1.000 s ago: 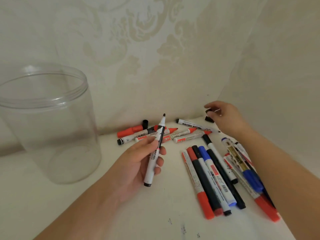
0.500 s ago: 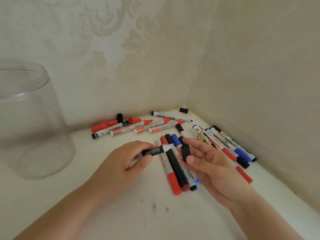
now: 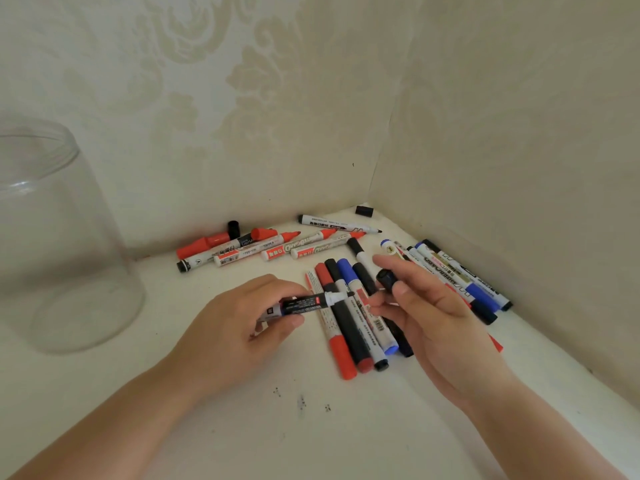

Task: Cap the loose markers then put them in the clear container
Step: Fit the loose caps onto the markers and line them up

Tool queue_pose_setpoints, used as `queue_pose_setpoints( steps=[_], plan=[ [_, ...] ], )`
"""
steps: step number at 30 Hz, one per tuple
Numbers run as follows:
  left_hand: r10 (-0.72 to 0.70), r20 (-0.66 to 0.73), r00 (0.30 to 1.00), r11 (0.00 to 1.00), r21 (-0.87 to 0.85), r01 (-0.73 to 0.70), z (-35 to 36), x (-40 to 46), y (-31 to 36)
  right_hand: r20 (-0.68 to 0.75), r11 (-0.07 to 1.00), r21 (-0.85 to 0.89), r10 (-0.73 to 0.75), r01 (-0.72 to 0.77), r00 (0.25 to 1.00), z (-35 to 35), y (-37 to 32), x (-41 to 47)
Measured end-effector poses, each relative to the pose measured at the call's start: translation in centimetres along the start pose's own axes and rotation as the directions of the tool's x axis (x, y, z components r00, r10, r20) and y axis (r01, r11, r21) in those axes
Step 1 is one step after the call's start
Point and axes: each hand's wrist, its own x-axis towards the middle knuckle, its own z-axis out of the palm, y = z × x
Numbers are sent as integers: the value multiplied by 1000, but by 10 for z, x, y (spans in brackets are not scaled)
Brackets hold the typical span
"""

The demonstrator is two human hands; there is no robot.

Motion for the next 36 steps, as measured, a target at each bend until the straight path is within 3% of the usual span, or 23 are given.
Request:
queue_pose_setpoints(
  steps=[3, 8, 11, 17, 21, 26, 36],
  plan=[
    [5, 28, 1000, 1000, 15, -6, 1, -1, 1, -6, 999, -37, 1, -2, 1000, 0, 1, 1],
    [-8, 36, 999, 1000, 3, 8, 1, -2, 1, 50, 941, 327, 71, -84, 996, -1, 1, 1],
    [-10, 37, 999, 1000, 4, 10, 1, -2, 1, 42, 911, 409, 43, -57, 998, 2, 2, 0],
    [-4, 33, 999, 1000, 8, 4, 1, -2, 1, -37, 939, 343, -16, 28, 999, 2, 7, 0],
    [34, 47, 998, 999, 17, -35, 1, -2, 3, 9, 947, 313, -73, 67, 997, 2, 5, -1],
    [66, 61, 996, 991, 109, -72, -1, -4, 4, -3, 980, -112, -168, 167, 986, 5, -2, -5],
    [89, 71, 994, 991, 97, -95, -2, -4, 8, 89, 972, -102, -202, 211, 975, 1, -7, -6]
  ],
)
